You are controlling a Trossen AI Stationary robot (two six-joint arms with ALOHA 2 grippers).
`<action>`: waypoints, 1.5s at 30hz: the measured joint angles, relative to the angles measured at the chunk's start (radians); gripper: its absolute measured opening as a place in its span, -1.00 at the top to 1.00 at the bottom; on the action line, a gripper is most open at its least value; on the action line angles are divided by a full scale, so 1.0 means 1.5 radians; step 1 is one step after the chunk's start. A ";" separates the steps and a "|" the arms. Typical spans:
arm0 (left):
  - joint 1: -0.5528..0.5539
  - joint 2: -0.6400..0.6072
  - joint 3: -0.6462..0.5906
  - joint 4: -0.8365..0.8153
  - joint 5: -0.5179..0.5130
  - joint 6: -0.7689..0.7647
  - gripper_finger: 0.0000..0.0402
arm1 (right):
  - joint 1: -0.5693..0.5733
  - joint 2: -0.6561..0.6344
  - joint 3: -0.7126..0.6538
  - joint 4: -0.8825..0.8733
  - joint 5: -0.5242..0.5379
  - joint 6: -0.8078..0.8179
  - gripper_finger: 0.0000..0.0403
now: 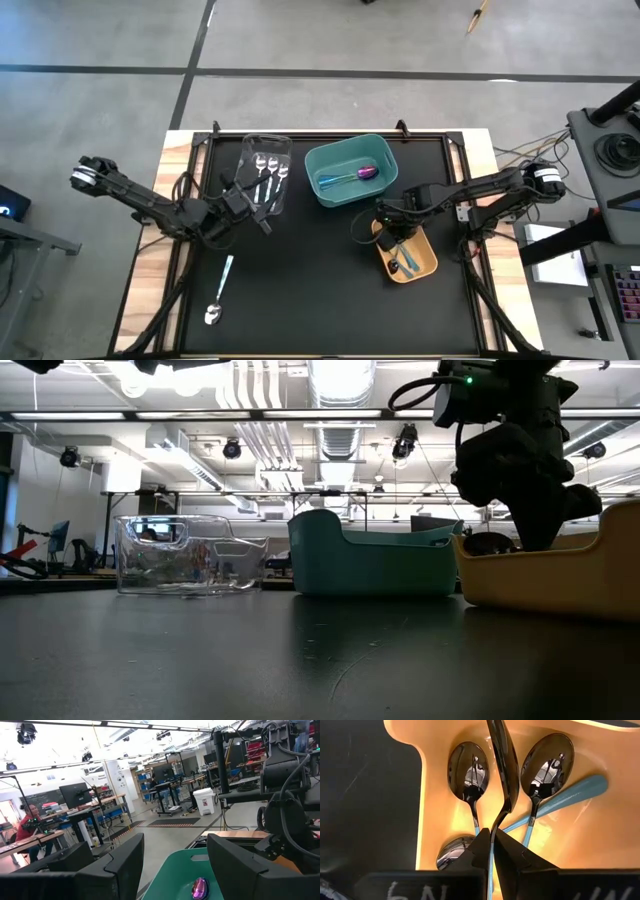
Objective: Sort silverware by color (type)
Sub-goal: Put the black spoon into the yellow bin
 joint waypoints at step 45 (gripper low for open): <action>0.000 0.001 0.000 0.000 -0.001 0.008 0.01 | 0.040 0.000 0.004 0.006 -0.026 0.106 0.96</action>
